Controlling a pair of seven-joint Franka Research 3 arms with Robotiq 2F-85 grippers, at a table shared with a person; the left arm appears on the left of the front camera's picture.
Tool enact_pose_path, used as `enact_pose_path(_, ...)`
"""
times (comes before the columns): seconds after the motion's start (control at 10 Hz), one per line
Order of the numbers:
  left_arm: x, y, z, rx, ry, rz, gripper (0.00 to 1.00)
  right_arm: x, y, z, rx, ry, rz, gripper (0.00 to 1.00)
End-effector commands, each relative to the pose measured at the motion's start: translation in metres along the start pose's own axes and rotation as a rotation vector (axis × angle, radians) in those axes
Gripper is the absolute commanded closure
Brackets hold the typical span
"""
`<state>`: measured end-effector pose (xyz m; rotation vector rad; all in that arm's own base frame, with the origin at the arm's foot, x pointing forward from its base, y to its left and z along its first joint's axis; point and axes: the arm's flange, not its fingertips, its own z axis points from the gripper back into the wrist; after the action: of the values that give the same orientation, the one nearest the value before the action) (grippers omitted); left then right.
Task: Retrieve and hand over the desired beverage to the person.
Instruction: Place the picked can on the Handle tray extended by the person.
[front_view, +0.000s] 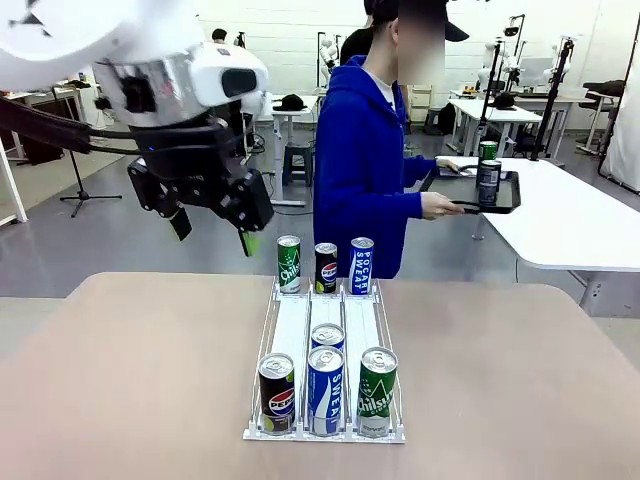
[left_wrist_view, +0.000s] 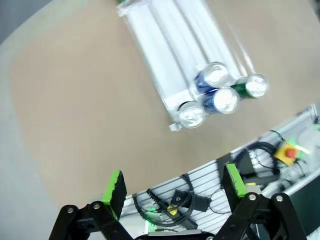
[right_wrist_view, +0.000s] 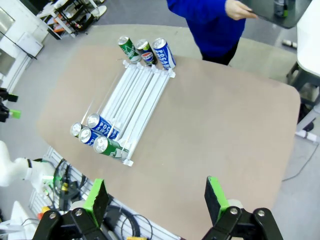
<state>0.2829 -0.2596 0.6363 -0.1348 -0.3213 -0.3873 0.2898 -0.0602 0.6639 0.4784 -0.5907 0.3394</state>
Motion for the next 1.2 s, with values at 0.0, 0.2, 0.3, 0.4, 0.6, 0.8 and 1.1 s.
enact_pose_path(0.0, -0.039, 0.055, 0.017, -0.23, -0.061, -0.087, 0.0, -0.001, 0.0, -0.001, 0.002, 0.002, 0.001, 0.0)
enact_pose_path(0.2, -0.054, 0.101, 0.035, -0.319, -0.151, -0.138, 0.0, -0.001, 0.0, -0.001, 0.002, 0.002, 0.001, 0.0)
enact_pose_path(0.3, -0.077, 0.11, 0.034, -0.338, -0.201, -0.117, 0.0, -0.001, 0.0, -0.001, 0.002, 0.002, 0.001, 0.0)
enact_pose_path(0.4, -0.077, 0.134, 0.041, -0.365, -0.209, -0.109, 0.0, -0.001, 0.0, -0.001, 0.002, 0.002, 0.001, 0.0)
enact_pose_path(0.6, -0.096, 0.155, 0.057, -0.398, -0.249, -0.073, 0.0, -0.001, 0.0, -0.001, 0.002, 0.002, 0.001, 0.0)
enact_pose_path(0.8, -0.098, 0.174, 0.071, -0.434, -0.257, -0.052, 0.0, -0.001, 0.0, -0.001, 0.002, 0.002, 0.001, 0.0)
enact_pose_path(1.1, -0.074, 0.191, 0.08, -0.449, -0.228, -0.058, 0.0, -0.001, 0.0, -0.001, 0.002, 0.002, 0.001, 0.0)
